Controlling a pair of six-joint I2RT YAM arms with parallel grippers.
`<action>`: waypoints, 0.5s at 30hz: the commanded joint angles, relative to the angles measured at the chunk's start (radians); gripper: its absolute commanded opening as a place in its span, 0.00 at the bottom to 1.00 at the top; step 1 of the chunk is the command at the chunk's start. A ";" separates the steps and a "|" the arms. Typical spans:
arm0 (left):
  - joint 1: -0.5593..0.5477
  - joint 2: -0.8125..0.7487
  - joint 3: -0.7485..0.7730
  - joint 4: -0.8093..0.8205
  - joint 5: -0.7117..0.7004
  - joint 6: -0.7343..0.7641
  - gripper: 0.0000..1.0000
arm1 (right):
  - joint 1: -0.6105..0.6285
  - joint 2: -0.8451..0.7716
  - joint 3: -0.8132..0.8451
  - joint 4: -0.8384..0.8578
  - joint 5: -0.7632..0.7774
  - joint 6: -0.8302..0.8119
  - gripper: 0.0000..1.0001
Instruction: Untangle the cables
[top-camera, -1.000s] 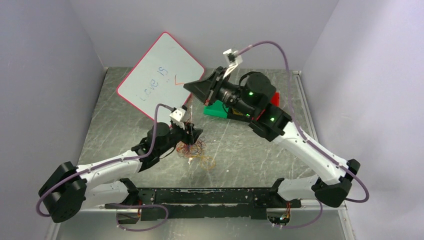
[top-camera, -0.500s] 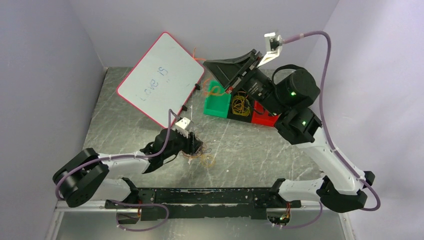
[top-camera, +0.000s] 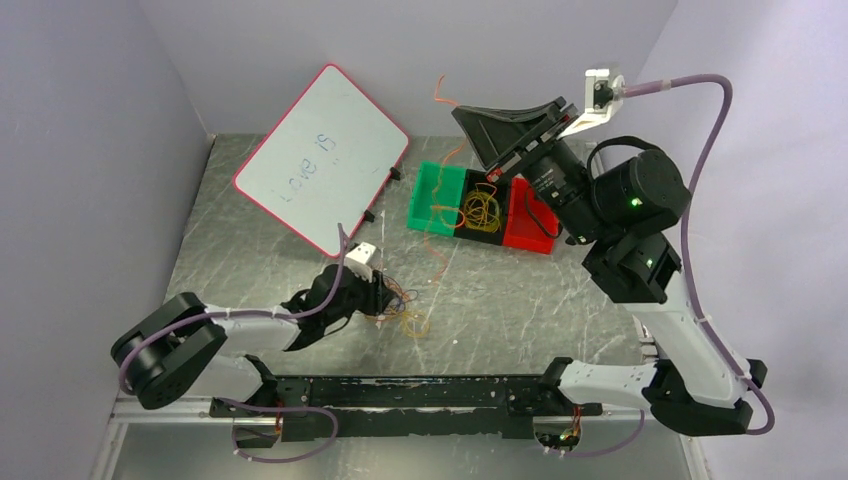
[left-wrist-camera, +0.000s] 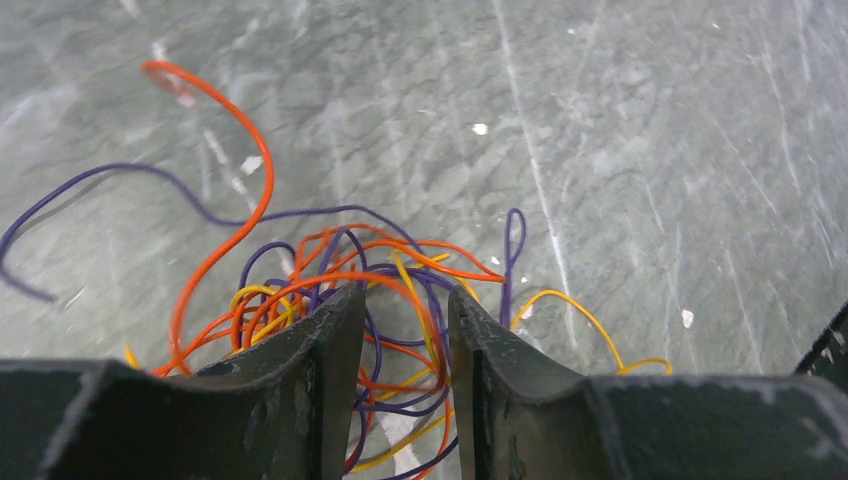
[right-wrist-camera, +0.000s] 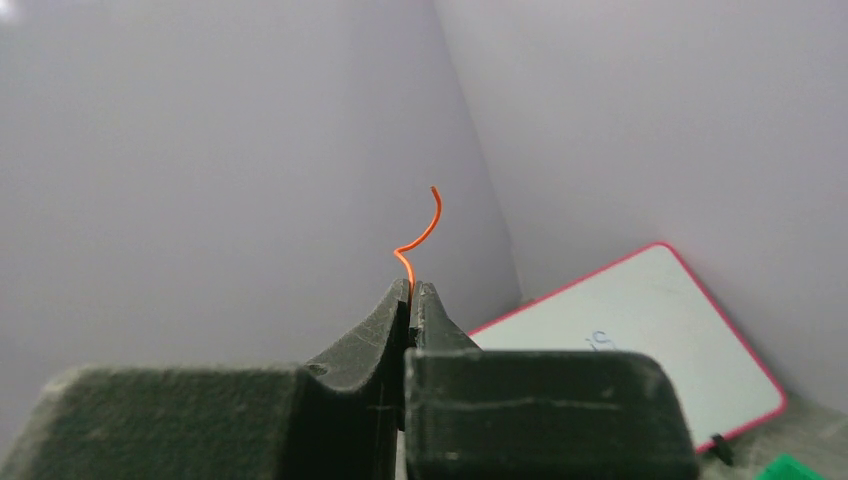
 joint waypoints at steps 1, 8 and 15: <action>0.005 -0.077 -0.021 -0.142 -0.193 -0.088 0.42 | 0.005 0.009 -0.013 -0.095 0.110 -0.069 0.00; 0.005 -0.214 -0.054 -0.325 -0.297 -0.159 0.41 | 0.003 0.101 0.006 -0.241 0.237 -0.129 0.00; 0.004 -0.327 -0.083 -0.388 -0.283 -0.207 0.43 | -0.049 0.182 -0.008 -0.289 0.284 -0.184 0.00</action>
